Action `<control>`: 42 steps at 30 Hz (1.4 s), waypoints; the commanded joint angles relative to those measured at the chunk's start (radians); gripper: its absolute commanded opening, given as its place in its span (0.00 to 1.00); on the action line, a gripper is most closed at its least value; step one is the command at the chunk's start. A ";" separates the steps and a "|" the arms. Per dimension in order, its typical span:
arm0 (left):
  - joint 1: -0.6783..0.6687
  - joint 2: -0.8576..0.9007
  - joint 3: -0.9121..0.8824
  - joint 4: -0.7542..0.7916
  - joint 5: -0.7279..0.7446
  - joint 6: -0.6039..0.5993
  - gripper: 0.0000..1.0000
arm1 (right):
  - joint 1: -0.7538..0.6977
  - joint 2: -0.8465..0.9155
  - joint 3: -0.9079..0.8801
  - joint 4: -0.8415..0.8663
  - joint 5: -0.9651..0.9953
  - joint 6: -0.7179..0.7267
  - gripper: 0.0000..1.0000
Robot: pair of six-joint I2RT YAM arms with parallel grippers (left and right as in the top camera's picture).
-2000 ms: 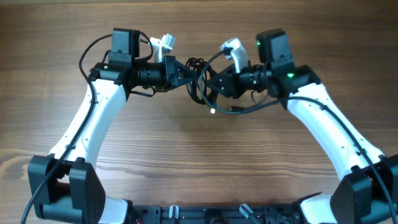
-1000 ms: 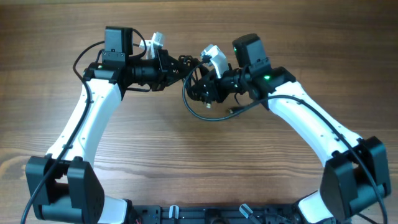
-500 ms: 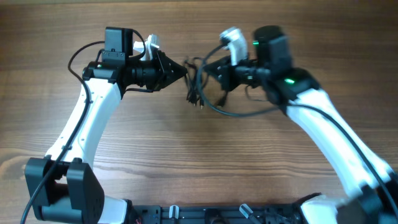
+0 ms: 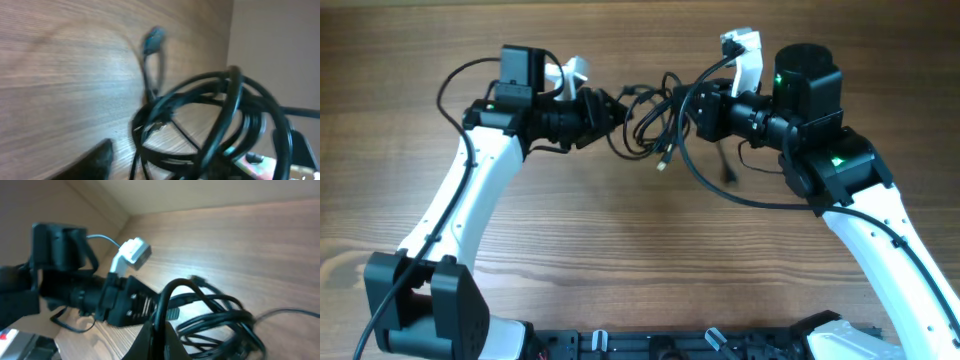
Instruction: Untangle cables
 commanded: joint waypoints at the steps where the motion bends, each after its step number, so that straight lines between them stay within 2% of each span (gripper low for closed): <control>1: -0.014 -0.007 -0.004 0.013 0.073 0.186 0.80 | -0.001 0.005 0.020 -0.021 0.049 0.054 0.04; 3: -0.014 -0.007 -0.004 0.012 0.075 0.264 0.85 | -0.001 0.012 0.020 -0.043 0.048 0.062 0.04; 6: -0.019 -0.007 -0.004 0.012 0.078 0.315 0.86 | 0.000 0.021 0.020 -0.058 0.030 0.063 0.04; 16: -0.055 -0.007 -0.004 0.011 0.109 0.389 0.85 | 0.000 0.031 0.020 -0.053 0.013 0.084 0.04; 19: -0.081 -0.001 -0.005 0.012 0.049 0.388 0.85 | 0.000 0.031 0.020 -0.046 -0.018 0.083 0.04; 20: -0.101 0.004 -0.005 0.012 -0.020 0.388 0.84 | 0.000 0.031 0.020 -0.044 -0.038 0.084 0.04; 26: -0.169 0.060 -0.005 0.080 -0.135 0.388 0.74 | 0.000 0.031 0.020 -0.038 -0.083 0.083 0.04; 29: -0.192 0.104 -0.005 0.127 -0.182 0.375 0.61 | 0.000 0.031 0.020 -0.037 -0.097 0.084 0.04; 32: -0.193 0.143 -0.005 0.189 -0.247 0.270 0.54 | 0.000 0.031 0.020 -0.039 -0.121 0.084 0.04; 35: -0.192 0.162 -0.005 0.225 -0.338 0.164 0.43 | 0.000 0.030 0.020 -0.036 -0.163 0.095 0.04; 40: -0.193 0.177 -0.005 0.261 -0.371 0.113 0.27 | 0.000 0.028 0.023 -0.019 -0.233 0.145 0.04; 42: -0.193 0.180 -0.005 0.277 -0.375 0.099 0.24 | -0.001 0.024 0.024 -0.021 -0.256 0.172 0.04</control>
